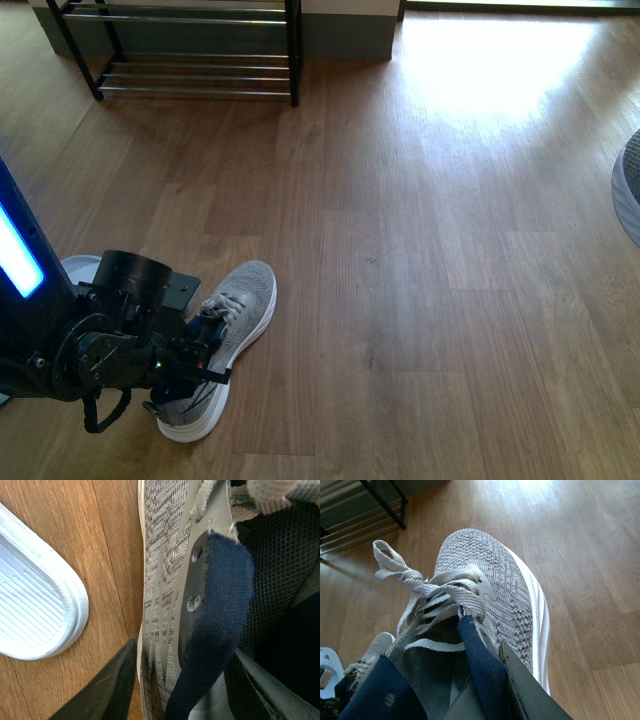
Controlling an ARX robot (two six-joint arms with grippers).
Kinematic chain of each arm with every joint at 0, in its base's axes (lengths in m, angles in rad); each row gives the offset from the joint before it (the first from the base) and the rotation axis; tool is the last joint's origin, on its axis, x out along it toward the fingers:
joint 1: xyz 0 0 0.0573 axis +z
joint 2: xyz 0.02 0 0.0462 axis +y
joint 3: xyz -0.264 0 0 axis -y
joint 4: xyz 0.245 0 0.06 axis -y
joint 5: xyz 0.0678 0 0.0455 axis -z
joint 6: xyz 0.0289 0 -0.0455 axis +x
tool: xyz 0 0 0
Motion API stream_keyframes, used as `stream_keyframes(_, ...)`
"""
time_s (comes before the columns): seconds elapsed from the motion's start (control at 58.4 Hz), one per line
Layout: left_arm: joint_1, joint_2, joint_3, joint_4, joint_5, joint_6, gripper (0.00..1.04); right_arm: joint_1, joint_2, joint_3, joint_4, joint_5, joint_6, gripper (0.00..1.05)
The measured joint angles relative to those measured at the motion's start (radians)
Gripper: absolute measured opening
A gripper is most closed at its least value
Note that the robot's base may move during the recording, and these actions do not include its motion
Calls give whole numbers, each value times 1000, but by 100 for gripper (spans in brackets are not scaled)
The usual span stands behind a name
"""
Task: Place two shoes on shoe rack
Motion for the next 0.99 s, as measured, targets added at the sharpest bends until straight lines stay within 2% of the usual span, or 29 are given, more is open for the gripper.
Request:
stream_keyframes(0.069, 0, 2, 0, -1, -8, 6, 19, 0, 0, 0, 0, 0, 0, 1)
stream_keyframes(0.12, 2, 2, 0, 0, -14, 8, 9, 0, 0, 0, 0, 0, 0, 1)
stream_keyframes(0.188, 4, 2, 0, 1, -15, 8, 1, 0, 0, 0, 0, 0, 0, 1)
stream_keyframes(0.428, 12, -8, -32, 32, -4, 9, 2, 0, 0, 0, 0, 0, 0, 1)
stream_keyframes(0.617, 13, -71, -128, 88, 8, -4, 2, 0, 0, 0, 0, 0, 0, 1)
stream_keyframes(0.839, 38, -316, -330, 199, -21, -8, 2, 0, 0, 0, 0, 0, 0, 1)
stream_keyframes(0.993, 104, -598, -526, 238, -48, -39, 2, 0, 0, 0, 0, 0, 0, 1)
